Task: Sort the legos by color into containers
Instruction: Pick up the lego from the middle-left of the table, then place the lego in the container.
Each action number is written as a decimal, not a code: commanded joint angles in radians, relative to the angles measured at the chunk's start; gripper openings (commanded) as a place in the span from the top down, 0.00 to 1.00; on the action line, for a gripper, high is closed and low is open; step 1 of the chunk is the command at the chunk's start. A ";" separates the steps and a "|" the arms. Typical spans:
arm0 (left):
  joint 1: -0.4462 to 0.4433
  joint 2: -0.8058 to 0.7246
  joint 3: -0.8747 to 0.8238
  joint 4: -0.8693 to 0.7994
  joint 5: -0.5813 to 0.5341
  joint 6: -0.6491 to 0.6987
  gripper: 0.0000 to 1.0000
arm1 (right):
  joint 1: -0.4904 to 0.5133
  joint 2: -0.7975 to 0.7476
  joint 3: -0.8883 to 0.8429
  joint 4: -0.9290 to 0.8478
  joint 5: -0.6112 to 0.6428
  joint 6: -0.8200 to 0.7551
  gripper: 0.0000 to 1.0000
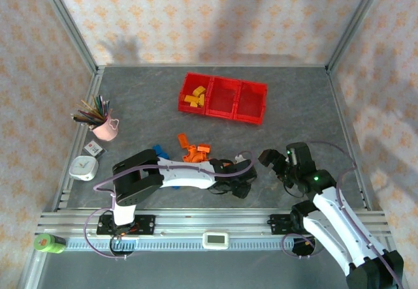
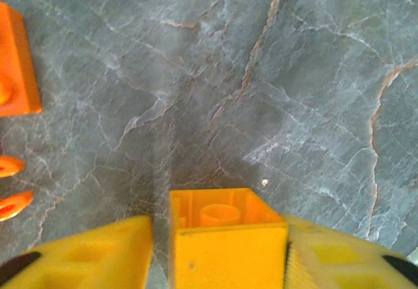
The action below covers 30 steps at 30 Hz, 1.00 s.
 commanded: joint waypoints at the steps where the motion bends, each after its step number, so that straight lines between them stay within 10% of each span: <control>1: -0.006 -0.004 0.004 0.002 -0.041 -0.002 0.54 | -0.003 -0.011 -0.002 0.013 -0.001 -0.003 0.00; 15: 0.083 -0.239 -0.063 -0.006 -0.113 -0.043 0.70 | -0.004 -0.005 0.101 0.138 -0.133 -0.082 0.00; 30: 0.536 -0.297 0.085 0.012 -0.209 0.106 0.72 | 0.020 0.268 0.200 0.548 -0.298 -0.083 0.00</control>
